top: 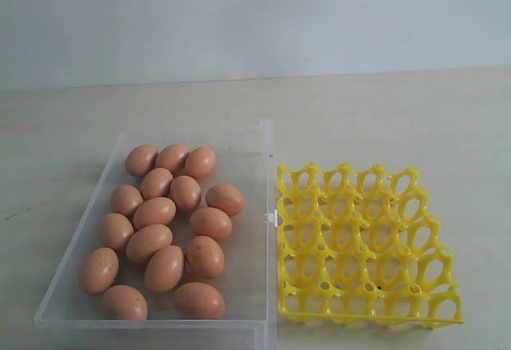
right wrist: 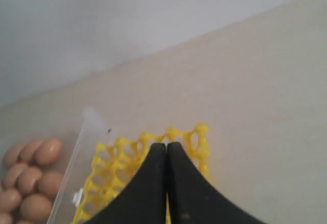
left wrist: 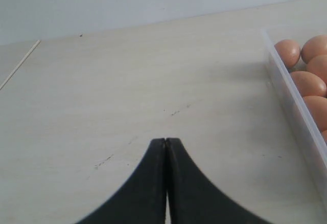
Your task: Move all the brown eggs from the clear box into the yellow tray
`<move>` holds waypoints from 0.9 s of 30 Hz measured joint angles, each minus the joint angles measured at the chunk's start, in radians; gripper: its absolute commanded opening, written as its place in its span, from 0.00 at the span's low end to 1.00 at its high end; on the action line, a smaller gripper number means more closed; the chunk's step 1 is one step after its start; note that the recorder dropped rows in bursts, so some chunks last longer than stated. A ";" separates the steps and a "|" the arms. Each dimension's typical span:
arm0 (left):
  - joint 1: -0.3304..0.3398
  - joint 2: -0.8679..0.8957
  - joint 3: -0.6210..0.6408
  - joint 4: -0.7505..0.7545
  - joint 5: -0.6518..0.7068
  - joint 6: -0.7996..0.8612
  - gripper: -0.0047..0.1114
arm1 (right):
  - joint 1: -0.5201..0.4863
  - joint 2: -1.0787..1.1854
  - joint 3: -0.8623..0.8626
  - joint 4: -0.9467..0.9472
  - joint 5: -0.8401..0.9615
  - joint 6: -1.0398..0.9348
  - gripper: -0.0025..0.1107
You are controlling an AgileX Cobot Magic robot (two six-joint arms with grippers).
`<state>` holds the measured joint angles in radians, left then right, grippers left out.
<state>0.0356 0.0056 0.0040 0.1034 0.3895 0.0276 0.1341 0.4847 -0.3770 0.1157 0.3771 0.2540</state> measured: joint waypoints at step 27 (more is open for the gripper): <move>0.000 0.000 0.000 0.000 0.000 0.000 0.04 | 0.584 1.412 -1.234 -0.014 0.718 -0.354 0.37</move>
<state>0.0356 0.0056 0.0040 0.1034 0.3895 0.0276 0.7180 1.8971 -1.6112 0.1022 1.0947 -0.0996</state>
